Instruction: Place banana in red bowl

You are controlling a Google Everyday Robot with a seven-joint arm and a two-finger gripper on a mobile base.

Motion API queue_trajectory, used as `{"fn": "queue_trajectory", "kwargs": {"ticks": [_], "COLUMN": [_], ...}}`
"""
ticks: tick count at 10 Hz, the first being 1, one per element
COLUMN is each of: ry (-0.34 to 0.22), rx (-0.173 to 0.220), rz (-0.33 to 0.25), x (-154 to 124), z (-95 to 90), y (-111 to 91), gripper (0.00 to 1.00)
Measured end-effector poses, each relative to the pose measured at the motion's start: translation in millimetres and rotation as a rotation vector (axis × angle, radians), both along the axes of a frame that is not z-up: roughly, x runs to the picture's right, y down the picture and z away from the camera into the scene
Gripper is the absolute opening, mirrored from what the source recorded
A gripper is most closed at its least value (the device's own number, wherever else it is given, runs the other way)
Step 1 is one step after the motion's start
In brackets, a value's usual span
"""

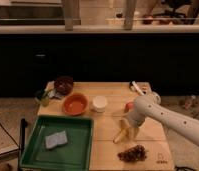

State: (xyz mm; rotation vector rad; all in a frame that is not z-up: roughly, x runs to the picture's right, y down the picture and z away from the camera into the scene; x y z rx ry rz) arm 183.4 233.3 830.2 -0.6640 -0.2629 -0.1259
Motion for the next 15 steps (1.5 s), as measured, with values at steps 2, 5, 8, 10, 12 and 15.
{"fn": "queue_trajectory", "kwargs": {"ticks": [2, 5, 8, 10, 12, 15], "ry": [-0.002, -0.002, -0.005, -0.005, -0.001, 0.009], "rx": [-0.001, -0.004, -0.005, -0.01, -0.009, 0.029], "rz": [0.011, 0.025, 0.041, 0.045, 0.053, 0.022], "x": [1.7, 5.9, 7.3, 9.1, 12.9, 10.3], "z": [1.1, 2.7, 2.5, 1.7, 2.1, -10.7], "y": [0.3, 2.2, -0.2, 0.3, 0.4, -25.9], "gripper": [0.67, 0.66, 0.38, 0.21, 0.08, 0.08]}}
